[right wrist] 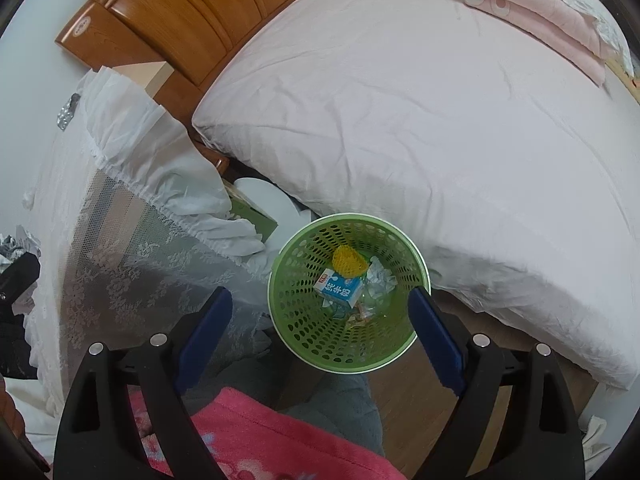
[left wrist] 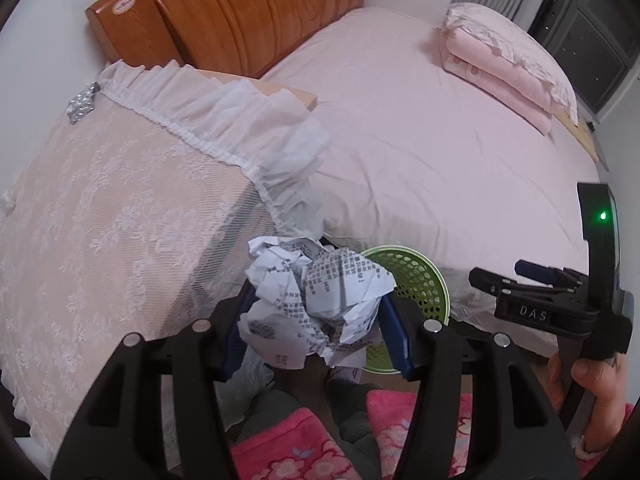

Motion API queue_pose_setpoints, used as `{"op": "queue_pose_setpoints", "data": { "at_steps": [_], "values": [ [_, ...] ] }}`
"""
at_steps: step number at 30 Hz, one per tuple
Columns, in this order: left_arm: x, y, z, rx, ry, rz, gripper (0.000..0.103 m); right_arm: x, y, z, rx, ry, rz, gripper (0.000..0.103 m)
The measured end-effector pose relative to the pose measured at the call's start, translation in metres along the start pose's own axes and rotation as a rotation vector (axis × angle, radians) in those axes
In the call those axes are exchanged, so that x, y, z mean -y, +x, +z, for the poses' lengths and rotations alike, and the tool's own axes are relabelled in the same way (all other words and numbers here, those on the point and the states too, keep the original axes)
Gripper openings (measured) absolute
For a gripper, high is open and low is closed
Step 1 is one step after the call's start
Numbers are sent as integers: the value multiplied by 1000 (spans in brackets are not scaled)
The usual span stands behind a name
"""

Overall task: Collect trash
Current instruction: 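Lower the crumpled paper over the wastebasket and open the left tool to drop it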

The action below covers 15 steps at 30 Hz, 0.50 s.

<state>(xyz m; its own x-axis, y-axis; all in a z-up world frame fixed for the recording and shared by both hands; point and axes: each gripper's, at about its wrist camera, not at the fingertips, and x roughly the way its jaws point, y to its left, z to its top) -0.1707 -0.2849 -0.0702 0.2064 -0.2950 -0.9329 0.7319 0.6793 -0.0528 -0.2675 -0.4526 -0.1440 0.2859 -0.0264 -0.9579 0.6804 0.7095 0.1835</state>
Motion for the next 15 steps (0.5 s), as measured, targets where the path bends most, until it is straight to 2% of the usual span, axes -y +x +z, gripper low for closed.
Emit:
{"op": "queue_pose_setpoints", "data": {
  "at_steps": [3,7,11,15],
  "values": [
    [18,23,-5,-63,74,-51,55,11,-5,-1,19,24,-15,89],
    [41,54,-9,-94,158,-59,55,31,-6,-7,16,54,-45,90],
    [55,84,-11,-154,156,-85,55,50,-3,-16,-16,83,-62,90],
    [70,99,-16,-182,161,-109,55,67,3,-30,-53,114,-79,90]
  ]
}}
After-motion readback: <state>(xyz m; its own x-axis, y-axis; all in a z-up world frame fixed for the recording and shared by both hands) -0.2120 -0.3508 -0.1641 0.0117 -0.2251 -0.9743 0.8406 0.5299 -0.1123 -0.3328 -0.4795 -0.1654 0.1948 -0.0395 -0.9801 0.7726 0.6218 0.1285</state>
